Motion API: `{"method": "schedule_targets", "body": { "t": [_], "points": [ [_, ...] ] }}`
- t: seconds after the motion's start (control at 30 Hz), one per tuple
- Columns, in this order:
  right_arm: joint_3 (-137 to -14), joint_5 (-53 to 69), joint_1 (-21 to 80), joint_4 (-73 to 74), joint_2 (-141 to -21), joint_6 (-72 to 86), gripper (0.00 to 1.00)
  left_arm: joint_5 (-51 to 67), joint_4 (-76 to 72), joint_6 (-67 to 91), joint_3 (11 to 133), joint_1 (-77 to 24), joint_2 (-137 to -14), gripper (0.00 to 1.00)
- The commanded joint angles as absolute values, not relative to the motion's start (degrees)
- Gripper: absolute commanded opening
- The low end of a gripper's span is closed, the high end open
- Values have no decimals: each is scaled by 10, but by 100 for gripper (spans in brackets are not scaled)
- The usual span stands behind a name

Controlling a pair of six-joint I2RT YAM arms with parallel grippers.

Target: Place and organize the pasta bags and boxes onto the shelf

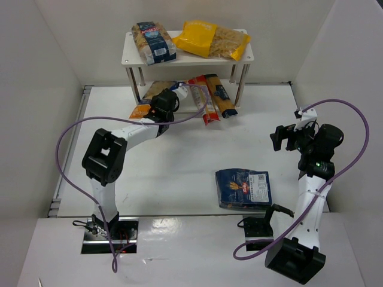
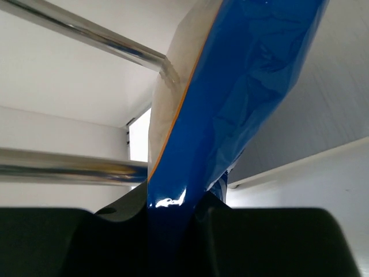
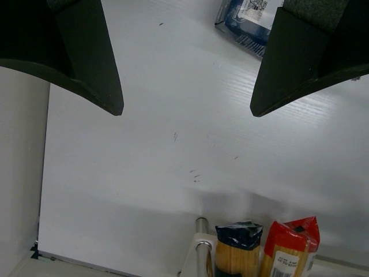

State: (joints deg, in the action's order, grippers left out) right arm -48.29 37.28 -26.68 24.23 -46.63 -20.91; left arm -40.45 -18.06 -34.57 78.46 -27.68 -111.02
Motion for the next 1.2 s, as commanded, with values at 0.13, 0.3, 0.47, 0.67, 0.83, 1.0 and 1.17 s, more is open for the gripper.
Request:
{"method": "schedule_targets", "body": {
  "t": [0.13,0.3,0.47,0.67,0.83,1.0,1.17],
  "points": [
    [-483,386,-272,243,-457,-215,99,-459,-293,-405,857,-285,-1142,0],
    [-483,386,-272,243,-457,-215,99,-470,-273,-390,900,-290,-1179,0],
    [-488,391,-272,243,-457,-215,99,-475,-250,-373,925,-296,-1206,0],
    [-488,391,-272,249,-457,-215,99,-482,-250,-379,954,-296,-1238,0],
    [-488,396,-272,249,-452,-215,99,-493,-245,-390,973,-296,-1262,0],
    [-488,396,-272,249,-452,-215,99,-499,-239,-396,983,-296,-1285,0],
    [-488,396,-272,249,-446,-215,99,-504,-226,-401,995,-301,-1307,0]
  ]
}}
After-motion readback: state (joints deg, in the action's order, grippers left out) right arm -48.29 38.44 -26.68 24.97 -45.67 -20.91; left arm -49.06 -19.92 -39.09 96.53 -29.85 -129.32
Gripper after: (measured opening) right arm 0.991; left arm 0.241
